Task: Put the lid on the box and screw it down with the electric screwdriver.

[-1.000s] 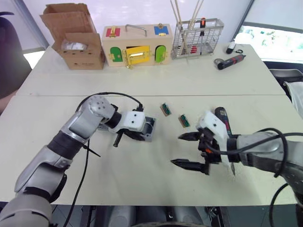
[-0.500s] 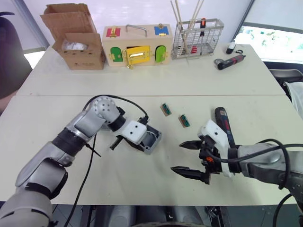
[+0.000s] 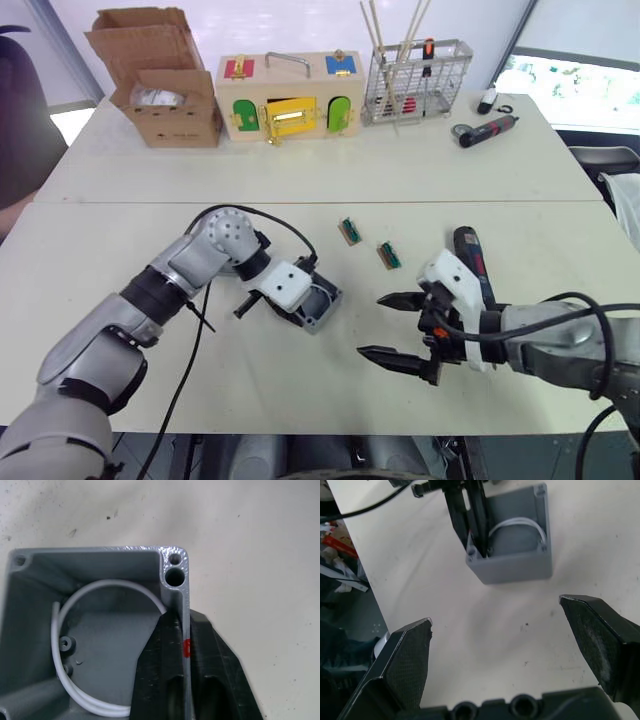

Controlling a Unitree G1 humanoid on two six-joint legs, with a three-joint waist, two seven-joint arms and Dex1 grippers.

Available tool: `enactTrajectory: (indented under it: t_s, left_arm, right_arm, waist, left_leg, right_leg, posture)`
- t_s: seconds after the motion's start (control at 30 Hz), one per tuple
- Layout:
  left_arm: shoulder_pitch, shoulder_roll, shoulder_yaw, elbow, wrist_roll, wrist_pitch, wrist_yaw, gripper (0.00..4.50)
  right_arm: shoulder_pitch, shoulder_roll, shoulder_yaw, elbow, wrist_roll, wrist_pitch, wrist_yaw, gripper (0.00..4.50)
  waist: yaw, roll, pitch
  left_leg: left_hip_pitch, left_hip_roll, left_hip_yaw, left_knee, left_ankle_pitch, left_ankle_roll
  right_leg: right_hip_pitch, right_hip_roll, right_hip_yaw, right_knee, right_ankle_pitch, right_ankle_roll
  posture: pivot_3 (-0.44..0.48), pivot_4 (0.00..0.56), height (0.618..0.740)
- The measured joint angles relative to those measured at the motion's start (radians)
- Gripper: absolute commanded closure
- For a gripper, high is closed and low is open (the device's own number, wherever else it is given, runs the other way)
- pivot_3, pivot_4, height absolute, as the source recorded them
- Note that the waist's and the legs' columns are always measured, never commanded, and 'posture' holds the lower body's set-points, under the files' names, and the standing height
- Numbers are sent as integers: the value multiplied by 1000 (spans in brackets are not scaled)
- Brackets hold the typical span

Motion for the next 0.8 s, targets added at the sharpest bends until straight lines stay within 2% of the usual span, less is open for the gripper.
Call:
enactTrajectory:
  t_s: [0.2, 0.3, 0.47, 0.57, 0.63, 0.7, 0.8]
  left_arm:
    - [0, 37, 1, -22, -17, 16, 0, 56]
    - [-2, 45, 64, -62, -53, 110, 0, 56]
    - [-102, 101, 320, -82, -186, 456, 98, 56]
    - [-135, 113, 467, -88, -232, 710, 262, 56]
    - [-139, 131, 493, -87, -213, 882, 377, 56]
    - [-138, 132, 509, -80, -184, 1126, 520, 56]
    - [-122, 132, 521, -106, -149, 1342, 674, 56]
  right_arm:
    - [-26, -10, 10, 10, 18, 0, 2, 0]
    - [-42, -19, 12, 18, 30, 0, 15, 0]
    - [-95, -46, 3, 54, 49, -23, 79, 0]
    - [-182, -69, -4, 96, 46, -48, 146, 0]
    - [-234, -85, -4, 114, 28, -69, 197, 0]
    - [-284, -102, 27, 132, -27, -95, 272, 0]
    - [-326, -105, 99, 152, -112, -133, 351, 0]
  waist:
    - [0, 0, 0]
    - [0, 0, 0]
    - [-5, -1, 0]
    - [-7, -1, 0]
    - [-8, -1, 0]
    - [-8, -1, 0]
    - [-4, -1, 1]
  left_leg:
    - [0, 0, 0, 0, 0, 0]
    - [0, 0, 0, 0, 0, 0]
    - [0, 0, 0, 0, 0, 0]
    - [1, 0, -1, 0, -1, 2]
    - [1, 0, -1, 0, -2, 3]
    - [1, 0, -1, 0, -2, 3]
    - [0, 0, -1, 0, -2, 3]
  right_leg:
    - [0, 0, 0, 0, 0, 0]
    - [0, 0, 0, 0, 0, 0]
    - [0, 1, -1, 0, 0, 0]
    - [0, 1, -1, 0, 0, 0]
    - [0, 1, -1, 0, 0, 0]
    - [0, 1, -1, 0, 0, 0]
    - [-1, 0, -1, 0, 0, 0]
  posture:
    - [0, 150, 740]
    - [0, 150, 740]
    - [0, 150, 740]
    - [0, 150, 740]
    - [0, 150, 740]
    - [0, 150, 740]
    - [0, 150, 740]
